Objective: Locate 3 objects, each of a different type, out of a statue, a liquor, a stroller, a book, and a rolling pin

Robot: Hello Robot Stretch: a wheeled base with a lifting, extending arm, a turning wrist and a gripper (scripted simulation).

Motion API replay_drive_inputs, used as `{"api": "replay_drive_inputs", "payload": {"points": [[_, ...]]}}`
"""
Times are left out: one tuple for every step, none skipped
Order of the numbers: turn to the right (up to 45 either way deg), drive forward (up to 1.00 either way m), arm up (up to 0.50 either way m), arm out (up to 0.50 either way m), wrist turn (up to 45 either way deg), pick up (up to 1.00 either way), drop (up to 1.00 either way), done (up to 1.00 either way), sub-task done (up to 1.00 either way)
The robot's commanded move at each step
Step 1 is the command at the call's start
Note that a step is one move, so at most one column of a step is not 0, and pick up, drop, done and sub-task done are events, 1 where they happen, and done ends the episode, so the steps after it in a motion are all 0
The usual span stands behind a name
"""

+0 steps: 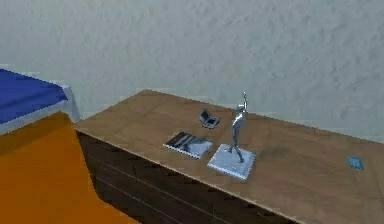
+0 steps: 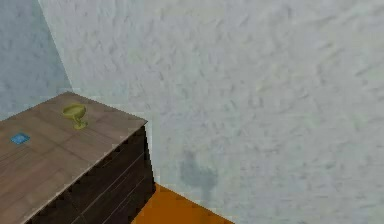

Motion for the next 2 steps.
{"api": "replay_drive_inputs", "payload": {"points": [[0.0, 0.00, 0.00, 0.00, 0.0, 0.00, 0.00, 0.00, 1.00], [-45.0, 0.00, 0.00, 0.00, 0.0, 0.00, 0.00, 0.00, 0.00]]}}
